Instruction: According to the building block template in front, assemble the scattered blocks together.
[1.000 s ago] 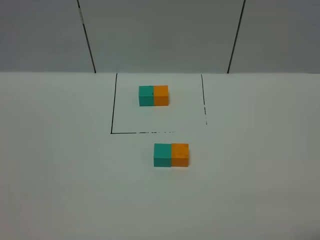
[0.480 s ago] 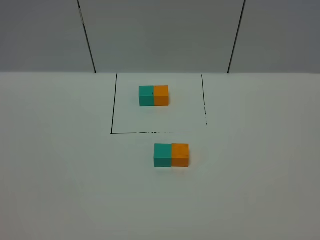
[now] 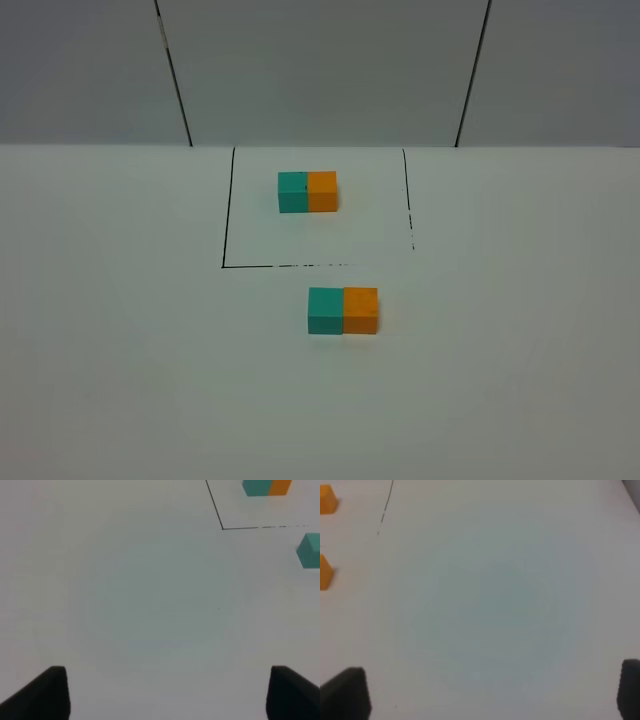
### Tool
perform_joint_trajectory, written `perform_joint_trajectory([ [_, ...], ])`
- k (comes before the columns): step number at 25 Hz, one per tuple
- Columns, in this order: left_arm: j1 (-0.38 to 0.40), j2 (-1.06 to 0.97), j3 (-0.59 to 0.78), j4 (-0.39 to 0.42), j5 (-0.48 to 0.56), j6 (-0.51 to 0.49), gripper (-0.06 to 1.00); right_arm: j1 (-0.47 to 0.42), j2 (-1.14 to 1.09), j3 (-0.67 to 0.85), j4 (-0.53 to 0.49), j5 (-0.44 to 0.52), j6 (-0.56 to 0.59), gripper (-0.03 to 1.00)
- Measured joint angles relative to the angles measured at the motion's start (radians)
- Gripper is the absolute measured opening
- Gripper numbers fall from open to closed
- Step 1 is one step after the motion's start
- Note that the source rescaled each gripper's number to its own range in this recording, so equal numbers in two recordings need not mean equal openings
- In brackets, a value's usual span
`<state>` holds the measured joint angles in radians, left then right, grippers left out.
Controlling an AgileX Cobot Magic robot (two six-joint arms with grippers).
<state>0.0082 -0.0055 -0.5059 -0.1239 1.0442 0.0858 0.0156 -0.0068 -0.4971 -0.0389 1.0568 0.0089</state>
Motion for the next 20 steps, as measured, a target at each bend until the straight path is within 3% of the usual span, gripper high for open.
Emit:
perform_joint_trajectory([
  [10,0.000,0.000,0.000,0.000,0.000,0.000,0.67,0.000,0.000,0.000,-0.001,0.000,0.002,0.79],
  [20,0.000,0.000,0.000,0.000,0.000,0.000,0.67,0.000,0.000,0.000,-0.001,0.000,0.003,0.77],
])
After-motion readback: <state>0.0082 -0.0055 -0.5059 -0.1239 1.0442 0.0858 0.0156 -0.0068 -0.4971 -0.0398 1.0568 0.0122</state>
